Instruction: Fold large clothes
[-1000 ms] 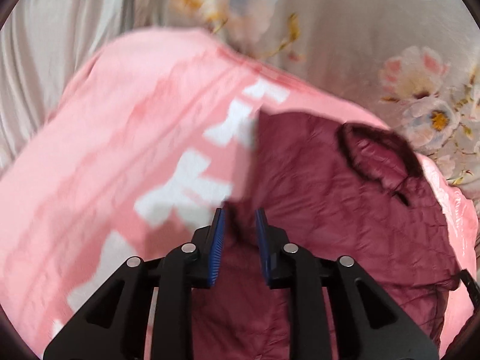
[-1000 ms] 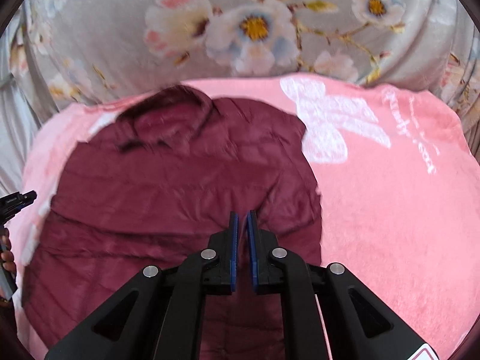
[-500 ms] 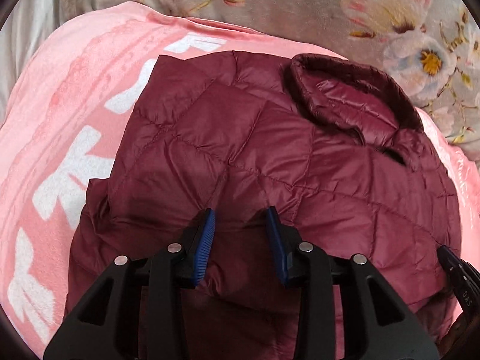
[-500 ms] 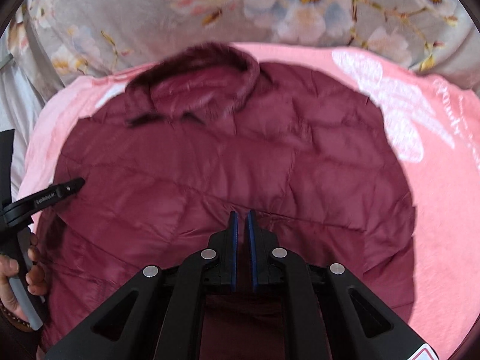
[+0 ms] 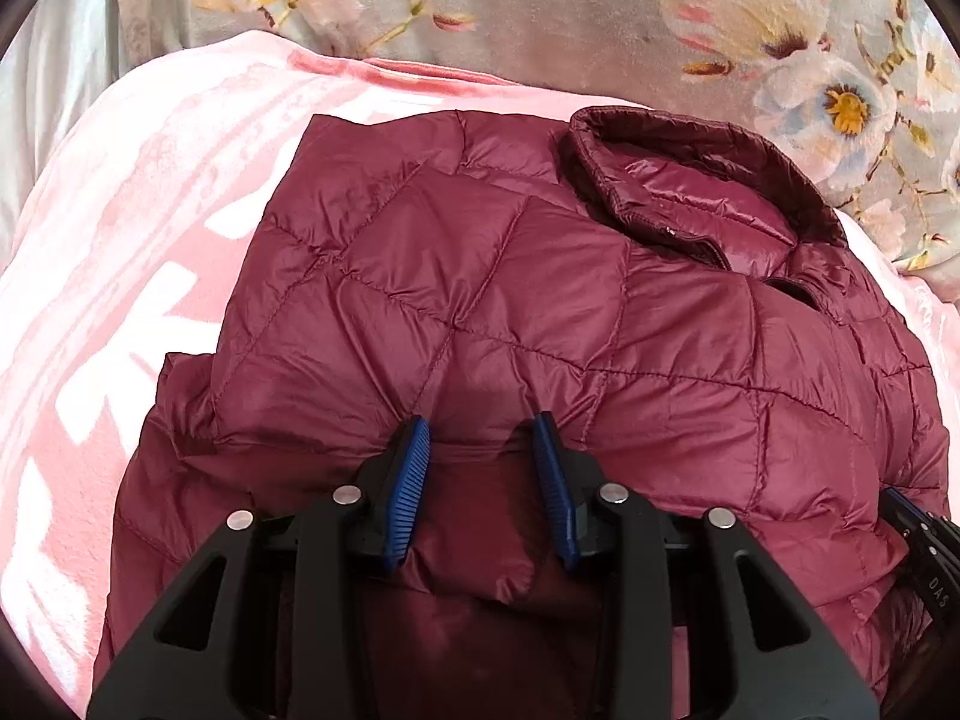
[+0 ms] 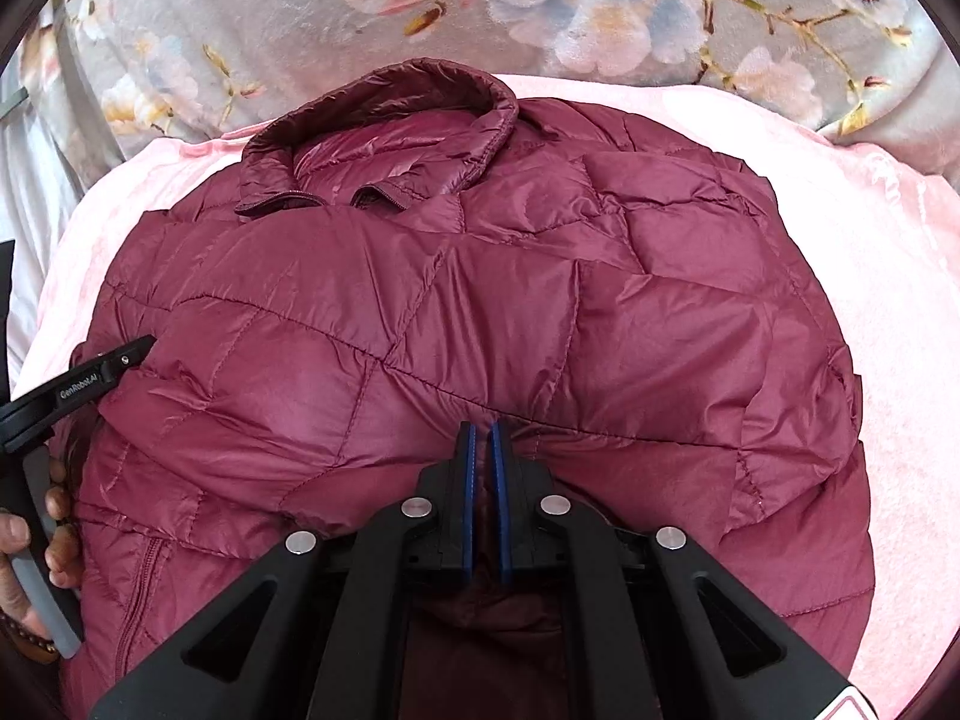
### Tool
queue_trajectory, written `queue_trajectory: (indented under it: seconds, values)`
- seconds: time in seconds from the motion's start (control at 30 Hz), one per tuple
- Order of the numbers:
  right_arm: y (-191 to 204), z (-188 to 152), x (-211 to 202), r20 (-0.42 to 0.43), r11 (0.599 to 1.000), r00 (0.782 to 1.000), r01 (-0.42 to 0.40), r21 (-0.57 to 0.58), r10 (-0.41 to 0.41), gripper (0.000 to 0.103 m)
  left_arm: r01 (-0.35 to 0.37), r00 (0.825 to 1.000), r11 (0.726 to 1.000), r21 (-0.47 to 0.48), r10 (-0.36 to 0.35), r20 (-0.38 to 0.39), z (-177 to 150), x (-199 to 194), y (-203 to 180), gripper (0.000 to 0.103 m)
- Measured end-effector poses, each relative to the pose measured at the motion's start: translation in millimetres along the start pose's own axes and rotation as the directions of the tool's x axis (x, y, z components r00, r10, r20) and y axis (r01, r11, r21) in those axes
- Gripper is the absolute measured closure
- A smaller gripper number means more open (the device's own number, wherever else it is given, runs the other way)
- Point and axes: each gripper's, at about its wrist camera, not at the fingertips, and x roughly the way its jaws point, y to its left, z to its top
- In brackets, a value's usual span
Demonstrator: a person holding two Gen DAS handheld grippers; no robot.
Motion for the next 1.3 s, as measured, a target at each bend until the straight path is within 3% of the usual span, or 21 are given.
queue_trajectory:
  seconds: [0.43, 0.53, 0.57, 0.67, 0.7, 0.77, 0.9, 1.0, 1.07, 1.1, 1.13, 1.17, 1.2, 1.3]
  values:
    - [-6, 1, 2, -0.001, 0.999, 0.999, -0.033, 0.025, 0.033, 0.097, -0.015, 1.0, 1.0, 0.017, 0.015, 0.002, 1, 1, -4, 0.066]
    - [-12, 2, 0, -0.005, 0.994, 0.996, -0.088, 0.059, 0.089, 0.09, 0.043, 0.999, 0.999, -0.015, -0.043, 0.003, 5, -6, 2, 0.059]
    - [-13, 4, -2, -0.013, 0.992, 0.994, -0.108, 0.065, 0.109, 0.082, 0.08, 0.996, 0.996, -0.039, -0.081, -0.021, 11, -9, 7, 0.059]
    - [-16, 23, -17, 0.001, 0.984, 0.987, -0.161, 0.082, 0.161, 0.065, 0.188, 0.981, 0.975, -0.116, -0.192, -0.033, 40, -19, 14, 0.058]
    - [-17, 35, -23, 0.031, 0.982, 0.986, -0.166, 0.086, 0.164, 0.055, 0.203, 0.977, 0.97, -0.133, -0.209, -0.033, 50, -20, 14, 0.051]
    - [-18, 58, -24, 0.07, 0.976, 0.979, -0.198, 0.093, 0.192, 0.046, 0.26, 0.962, 0.949, -0.175, -0.27, -0.034, 73, -13, 9, 0.043]
    - [-24, 100, 7, 0.092, 0.954, 0.968, -0.246, 0.173, 0.233, 0.045, 0.299, 0.936, 0.924, -0.239, -0.333, -0.112, 101, 33, -10, 0.042]
    - [-27, 114, 41, 0.046, 0.943, 0.971, -0.238, 0.235, 0.234, 0.045, 0.315, 0.914, 0.898, -0.307, -0.374, -0.157, 105, 64, -16, 0.043]
    - [-24, 116, 60, 0.008, 0.949, 0.977, -0.21, 0.236, 0.214, 0.045, 0.318, 0.913, 0.89, -0.328, -0.38, -0.147, 104, 74, -19, 0.045]
    - [-20, 116, 69, -0.012, 0.95, 0.975, -0.214, 0.225, 0.222, 0.056, 0.322, 0.912, 0.887, -0.332, -0.385, -0.144, 104, 75, -19, 0.052]
    - [-16, 116, 73, -0.023, 0.951, 0.972, -0.225, 0.21, 0.235, 0.07, 0.336, 0.906, 0.882, -0.33, -0.399, -0.143, 105, 75, -21, 0.067]
    - [-10, 118, 75, -0.032, 0.95, 0.966, -0.245, 0.193, 0.256, 0.094, 0.354, 0.898, 0.877, -0.326, -0.416, -0.146, 107, 76, -22, 0.075]
    - [-4, 122, 73, -0.028, 0.945, 0.958, -0.276, 0.176, 0.285, 0.094, 0.366, 0.891, 0.873, -0.323, -0.428, -0.149, 110, 75, -23, 0.085]
    - [-3, 136, 41, 0.122, 0.902, 0.917, -0.397, 0.167, 0.381, 0.096, 0.39, 0.894, 0.872, -0.295, -0.436, -0.107, 117, 61, -21, 0.09]
